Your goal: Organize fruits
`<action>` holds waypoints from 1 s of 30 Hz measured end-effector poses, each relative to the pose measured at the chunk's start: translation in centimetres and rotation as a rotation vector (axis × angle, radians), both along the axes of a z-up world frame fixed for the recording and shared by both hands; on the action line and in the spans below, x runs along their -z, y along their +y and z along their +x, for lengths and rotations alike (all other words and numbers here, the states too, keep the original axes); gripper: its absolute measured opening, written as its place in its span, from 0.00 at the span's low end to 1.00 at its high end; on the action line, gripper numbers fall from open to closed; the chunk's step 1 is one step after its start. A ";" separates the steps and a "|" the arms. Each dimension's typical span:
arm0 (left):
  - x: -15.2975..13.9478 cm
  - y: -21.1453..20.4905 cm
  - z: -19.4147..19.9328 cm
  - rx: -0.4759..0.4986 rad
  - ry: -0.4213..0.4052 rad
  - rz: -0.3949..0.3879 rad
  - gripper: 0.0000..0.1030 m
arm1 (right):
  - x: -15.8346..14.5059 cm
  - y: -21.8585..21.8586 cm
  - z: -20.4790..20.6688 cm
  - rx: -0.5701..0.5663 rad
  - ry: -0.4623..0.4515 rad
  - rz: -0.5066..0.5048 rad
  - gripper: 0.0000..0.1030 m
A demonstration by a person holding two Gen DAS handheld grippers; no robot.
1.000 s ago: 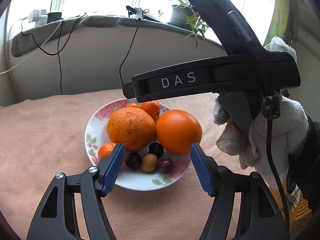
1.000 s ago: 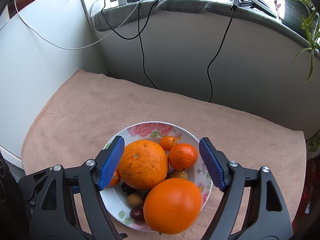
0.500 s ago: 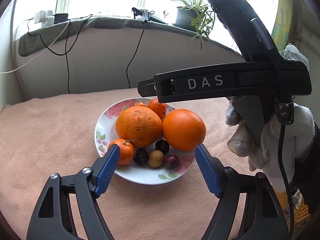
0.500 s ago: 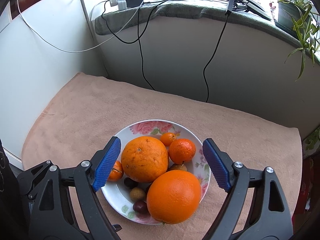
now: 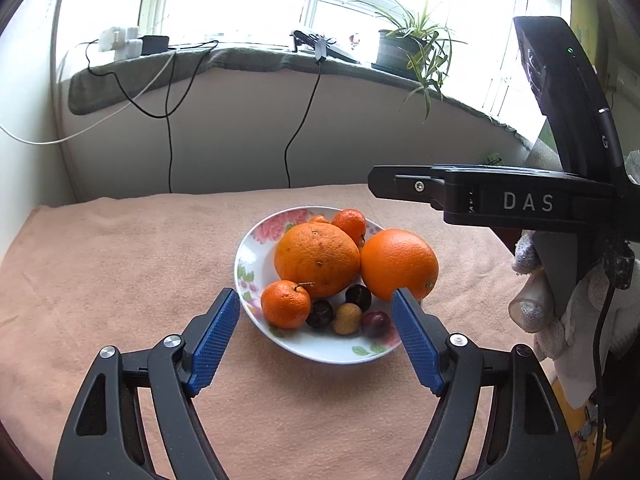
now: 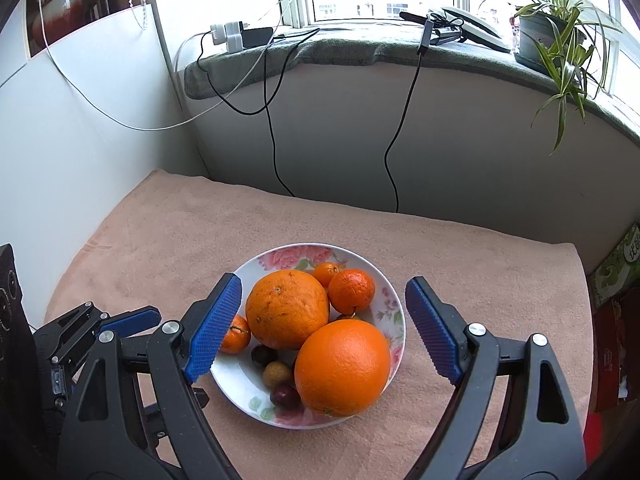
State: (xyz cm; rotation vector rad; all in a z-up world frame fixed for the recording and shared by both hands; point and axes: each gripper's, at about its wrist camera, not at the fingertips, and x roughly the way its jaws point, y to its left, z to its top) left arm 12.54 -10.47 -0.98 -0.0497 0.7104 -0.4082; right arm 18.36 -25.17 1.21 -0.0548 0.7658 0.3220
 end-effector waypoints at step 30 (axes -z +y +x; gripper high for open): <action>-2.0 1.8 -7.0 -0.117 -0.123 0.051 0.81 | 0.9 -2.6 -14.0 0.216 -0.191 0.038 1.00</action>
